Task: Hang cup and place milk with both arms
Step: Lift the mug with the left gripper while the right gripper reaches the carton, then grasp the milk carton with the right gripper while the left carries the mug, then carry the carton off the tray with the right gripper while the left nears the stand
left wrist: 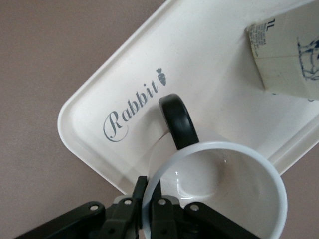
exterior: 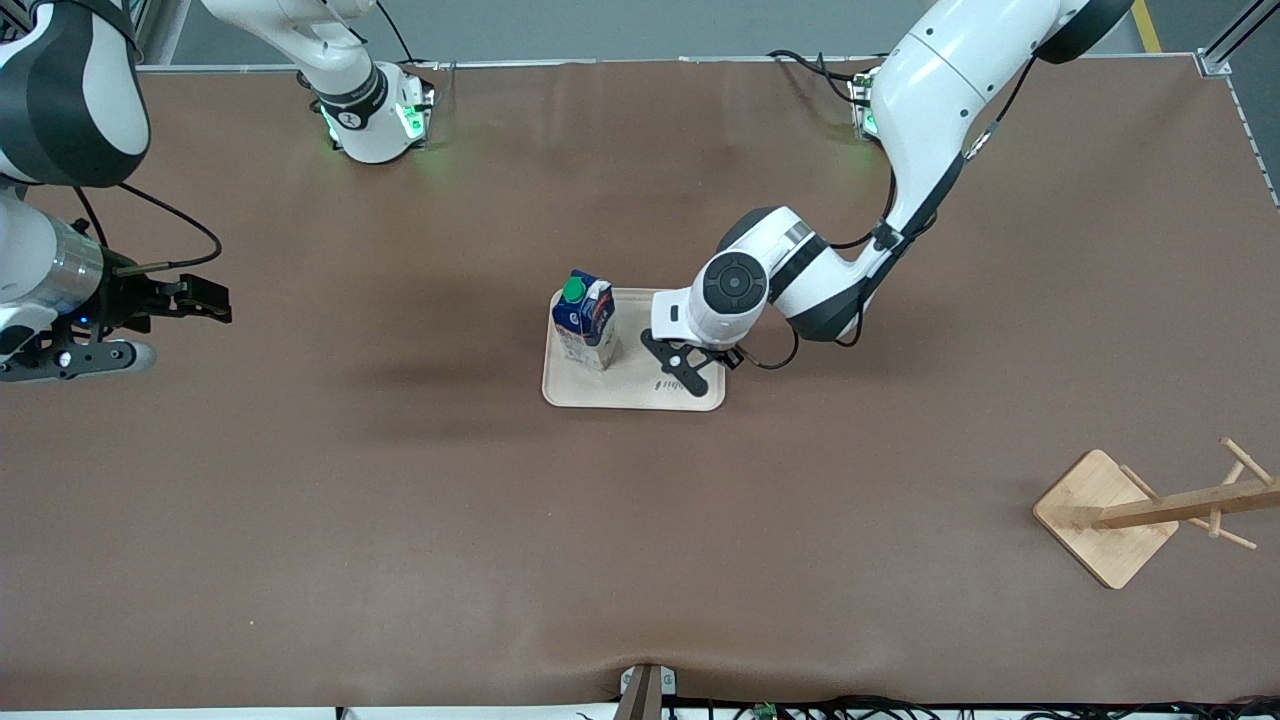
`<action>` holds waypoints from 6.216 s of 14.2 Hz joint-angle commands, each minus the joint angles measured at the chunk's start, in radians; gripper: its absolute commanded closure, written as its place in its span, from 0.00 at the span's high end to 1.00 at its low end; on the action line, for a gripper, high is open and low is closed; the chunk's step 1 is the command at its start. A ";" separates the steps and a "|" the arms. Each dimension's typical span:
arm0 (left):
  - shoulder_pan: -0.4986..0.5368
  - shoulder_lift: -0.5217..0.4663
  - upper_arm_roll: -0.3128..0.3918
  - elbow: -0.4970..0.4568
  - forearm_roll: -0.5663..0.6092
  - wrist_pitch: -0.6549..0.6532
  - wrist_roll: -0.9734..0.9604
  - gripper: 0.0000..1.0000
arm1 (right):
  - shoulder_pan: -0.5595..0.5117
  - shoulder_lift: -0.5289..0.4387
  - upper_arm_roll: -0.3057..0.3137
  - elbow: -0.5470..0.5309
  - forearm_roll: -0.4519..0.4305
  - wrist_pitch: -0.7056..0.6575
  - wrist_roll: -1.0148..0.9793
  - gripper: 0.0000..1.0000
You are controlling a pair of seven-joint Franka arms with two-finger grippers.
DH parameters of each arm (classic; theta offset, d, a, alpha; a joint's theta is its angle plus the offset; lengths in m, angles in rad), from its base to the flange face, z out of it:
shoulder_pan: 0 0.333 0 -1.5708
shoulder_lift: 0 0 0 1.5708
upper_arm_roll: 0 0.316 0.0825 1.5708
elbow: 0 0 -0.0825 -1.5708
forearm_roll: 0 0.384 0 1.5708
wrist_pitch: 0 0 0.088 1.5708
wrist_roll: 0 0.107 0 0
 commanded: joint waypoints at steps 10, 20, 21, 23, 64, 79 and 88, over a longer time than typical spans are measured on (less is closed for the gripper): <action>0.223 -0.176 0.033 0.152 0.002 -0.102 0.030 0.00 | 0.249 0.064 0.001 0.066 0.215 0.043 0.518 1.00; 0.510 -0.258 0.022 0.259 -0.033 -0.378 0.096 0.00 | 0.525 0.248 0.002 0.070 0.256 0.191 0.896 1.00; 0.538 -0.263 0.022 0.260 -0.033 -0.395 0.097 0.00 | 0.543 0.257 0.002 0.070 0.254 0.197 0.922 1.00; 0.595 -0.265 0.021 0.264 -0.032 -0.409 0.126 0.00 | 0.565 0.272 0.002 0.070 0.254 0.223 0.931 1.00; 0.888 -0.298 0.027 0.319 -0.101 -0.360 0.758 0.00 | 0.349 0.260 -0.005 0.247 0.245 -0.200 0.776 0.00; 0.877 -0.302 0.010 0.322 -0.092 -0.388 0.745 0.00 | -0.081 -0.004 -0.007 -0.330 -0.106 0.151 -0.020 0.00; 0.886 -0.294 0.018 0.325 -0.092 -0.380 0.787 0.00 | -0.102 -0.077 -0.005 -0.579 -0.108 0.346 0.009 0.00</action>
